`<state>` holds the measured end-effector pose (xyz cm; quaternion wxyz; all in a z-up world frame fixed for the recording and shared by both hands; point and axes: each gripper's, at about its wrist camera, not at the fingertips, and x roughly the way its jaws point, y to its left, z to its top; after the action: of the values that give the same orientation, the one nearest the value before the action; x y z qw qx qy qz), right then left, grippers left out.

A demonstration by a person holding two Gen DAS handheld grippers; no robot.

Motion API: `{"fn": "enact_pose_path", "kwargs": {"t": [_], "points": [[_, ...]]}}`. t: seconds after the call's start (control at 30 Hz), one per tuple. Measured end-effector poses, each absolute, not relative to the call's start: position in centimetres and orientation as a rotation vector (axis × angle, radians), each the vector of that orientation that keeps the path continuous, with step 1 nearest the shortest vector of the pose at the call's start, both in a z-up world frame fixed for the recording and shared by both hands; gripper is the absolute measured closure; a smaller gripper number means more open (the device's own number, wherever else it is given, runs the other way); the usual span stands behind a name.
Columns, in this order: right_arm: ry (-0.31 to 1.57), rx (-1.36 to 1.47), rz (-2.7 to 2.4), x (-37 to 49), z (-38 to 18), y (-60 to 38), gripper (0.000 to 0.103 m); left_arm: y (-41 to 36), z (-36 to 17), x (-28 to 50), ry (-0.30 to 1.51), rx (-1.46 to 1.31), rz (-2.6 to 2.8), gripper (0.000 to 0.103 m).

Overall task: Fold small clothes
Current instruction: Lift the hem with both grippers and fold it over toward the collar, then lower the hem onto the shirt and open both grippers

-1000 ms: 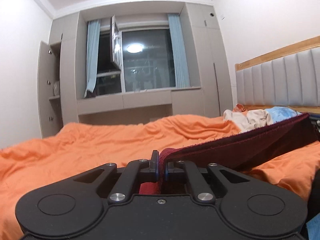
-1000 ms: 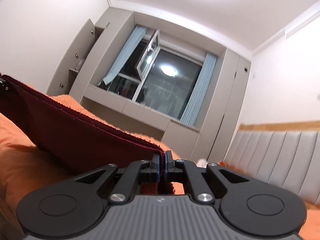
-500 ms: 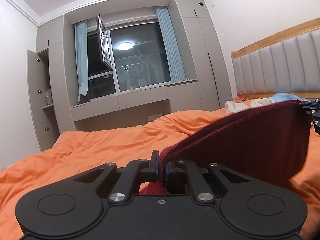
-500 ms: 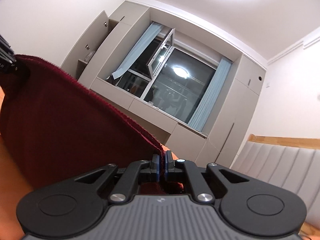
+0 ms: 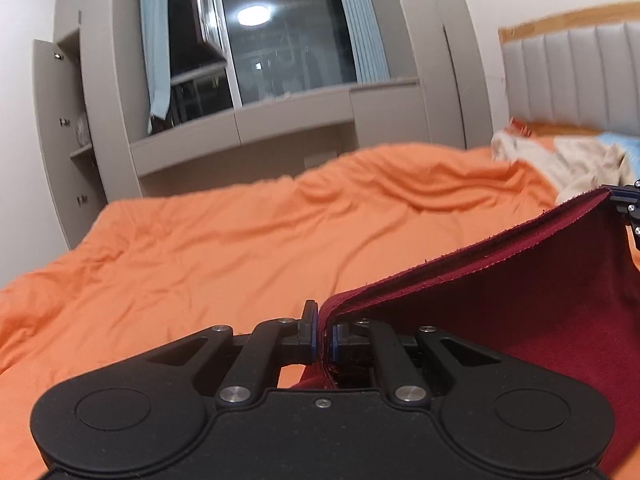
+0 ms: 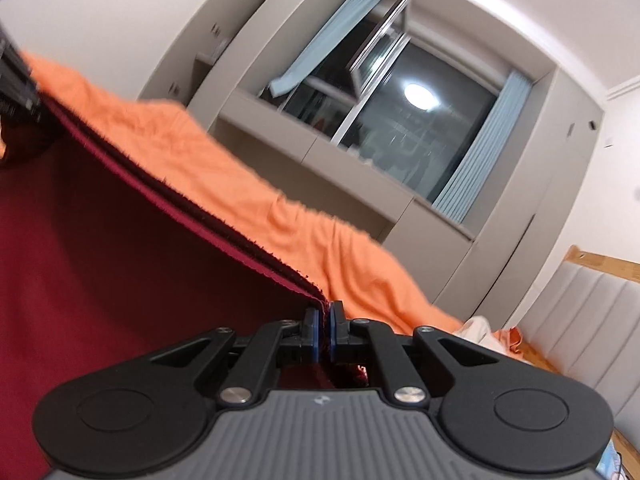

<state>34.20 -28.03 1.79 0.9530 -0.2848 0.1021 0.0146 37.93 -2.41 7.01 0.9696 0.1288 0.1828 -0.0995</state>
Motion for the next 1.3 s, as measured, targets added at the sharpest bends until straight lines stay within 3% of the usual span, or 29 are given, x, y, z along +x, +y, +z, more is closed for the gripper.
{"fn": "enact_pose_path", "kwargs": {"t": [0.47, 0.53, 0.57, 0.6, 0.63, 0.7, 0.77, 0.8, 0.87, 0.97, 1.3], "points": [[0.484, -0.555, 0.089, 39.6, -6.1, -28.4, 0.097, -3.1, -0.8, 48.5, 0.639, 0.275, -0.223, 0.092], [0.498, -0.558, 0.085, 40.3, -6.0, -28.4, 0.09, -2.8, -1.3, 49.2, 0.668, 0.253, -0.22, 0.087], [0.504, -0.555, 0.079, 40.2, -6.0, -28.5, 0.079, -2.7, -1.3, 49.4, 0.679, 0.244, -0.217, 0.083], [0.51, -0.545, 0.073, 40.3, -6.0, -28.7, 0.062, -2.6, -1.4, 49.6, 0.688, 0.234, -0.211, 0.076], [0.515, -0.529, 0.074, 40.4, -5.7, -28.9, 0.054, -2.4, -1.4, 49.7, 0.699, 0.227, -0.204, 0.072], [0.517, -0.493, 0.084, 40.5, -5.3, -29.5, 0.028, -2.1, -1.3, 49.7, 0.718, 0.217, -0.2, 0.043], [0.512, -0.489, 0.081, 40.4, -4.8, -29.9, 0.019, -1.8, -0.8, 49.4, 0.72, 0.204, -0.203, 0.02], [0.503, -0.497, 0.075, 40.2, -4.7, -30.0, 0.01, -1.6, -0.4, 49.2, 0.709, 0.201, -0.193, 0.015], [0.478, -0.516, 0.066, 39.8, -4.2, -30.3, 0.001, -1.2, 0.5, 48.6, 0.683, 0.211, -0.163, 0.01], [0.464, -0.553, 0.05, 38.9, -4.3, -30.9, 0.0, -0.6, 1.4, 47.7, 0.659, 0.223, -0.135, 0.003], [0.493, -0.5, -0.015, 38.9, -5.9, -33.5, 0.0, 0.2, 0.3, 45.2, 0.736, 0.225, -0.366, 0.002]]}}
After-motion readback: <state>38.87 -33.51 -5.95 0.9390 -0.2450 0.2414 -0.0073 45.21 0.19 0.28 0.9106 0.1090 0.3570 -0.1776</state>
